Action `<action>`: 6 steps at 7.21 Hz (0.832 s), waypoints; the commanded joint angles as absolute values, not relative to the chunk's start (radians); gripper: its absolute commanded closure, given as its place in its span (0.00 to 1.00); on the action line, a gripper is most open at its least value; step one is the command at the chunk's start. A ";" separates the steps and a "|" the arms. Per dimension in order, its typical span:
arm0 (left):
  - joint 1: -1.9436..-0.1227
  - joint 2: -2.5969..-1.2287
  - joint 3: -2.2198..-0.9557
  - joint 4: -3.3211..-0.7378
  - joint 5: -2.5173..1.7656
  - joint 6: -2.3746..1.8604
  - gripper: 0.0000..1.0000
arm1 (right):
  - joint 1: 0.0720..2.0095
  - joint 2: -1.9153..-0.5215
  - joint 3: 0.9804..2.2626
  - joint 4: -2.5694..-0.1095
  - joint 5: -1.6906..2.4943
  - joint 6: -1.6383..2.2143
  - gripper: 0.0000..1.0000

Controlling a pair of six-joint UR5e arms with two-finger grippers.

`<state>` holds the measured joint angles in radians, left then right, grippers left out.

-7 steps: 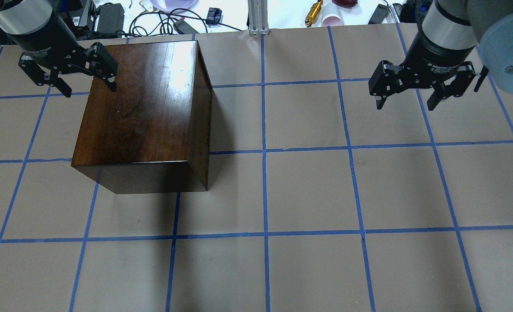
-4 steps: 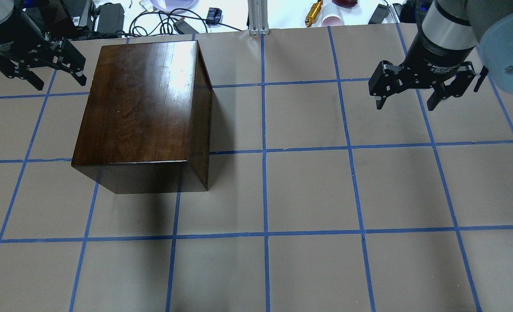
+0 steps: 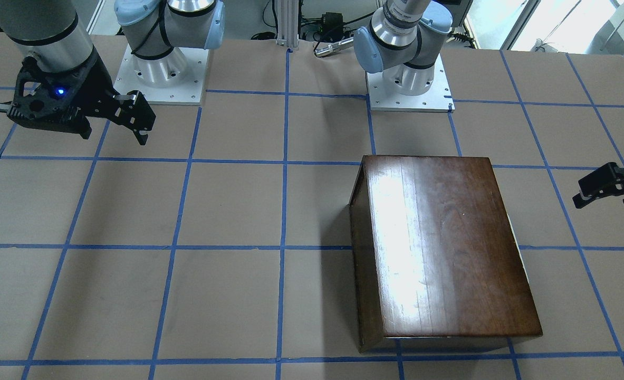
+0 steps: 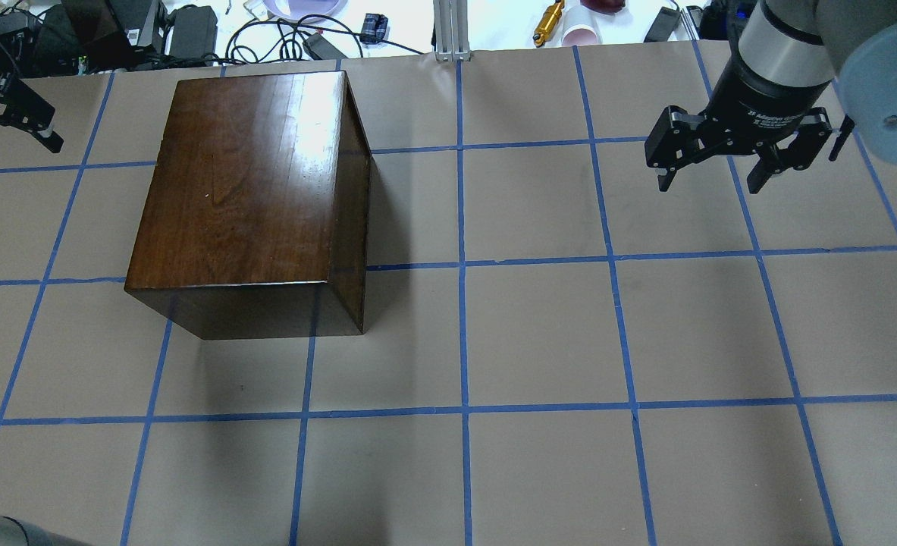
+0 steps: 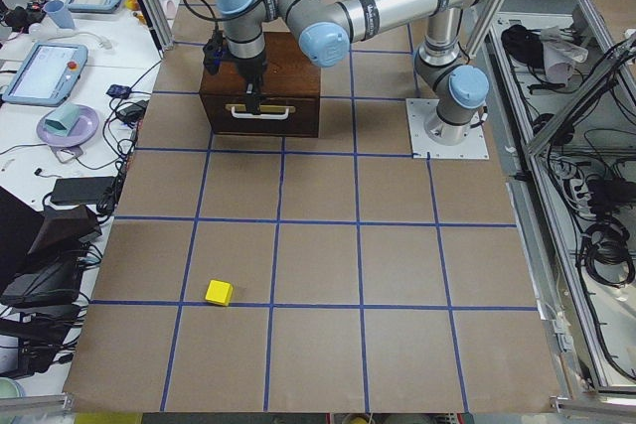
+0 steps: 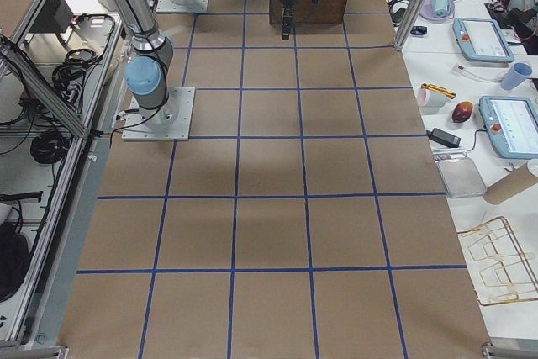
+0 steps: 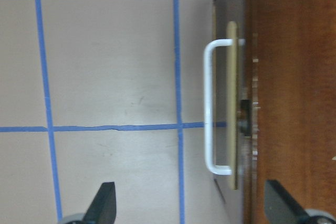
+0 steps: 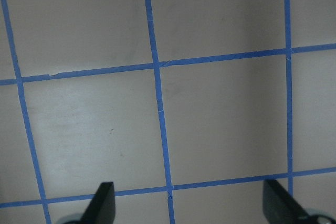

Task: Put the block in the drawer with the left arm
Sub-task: 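Move the left gripper off the cabinet toward the white drawer handle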

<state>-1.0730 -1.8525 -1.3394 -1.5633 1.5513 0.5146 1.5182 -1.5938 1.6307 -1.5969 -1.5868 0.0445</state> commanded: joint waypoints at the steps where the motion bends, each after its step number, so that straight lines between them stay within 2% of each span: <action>1: -1.049 -1.917 -1.347 -1.537 1.531 0.543 0.00 | 1.519 -1.594 1.631 -1.597 -1.586 0.044 0.00; 6: -1.048 -2.011 -1.353 -1.522 1.378 0.722 0.00 | 1.519 -1.594 1.631 -1.597 -1.586 0.044 0.00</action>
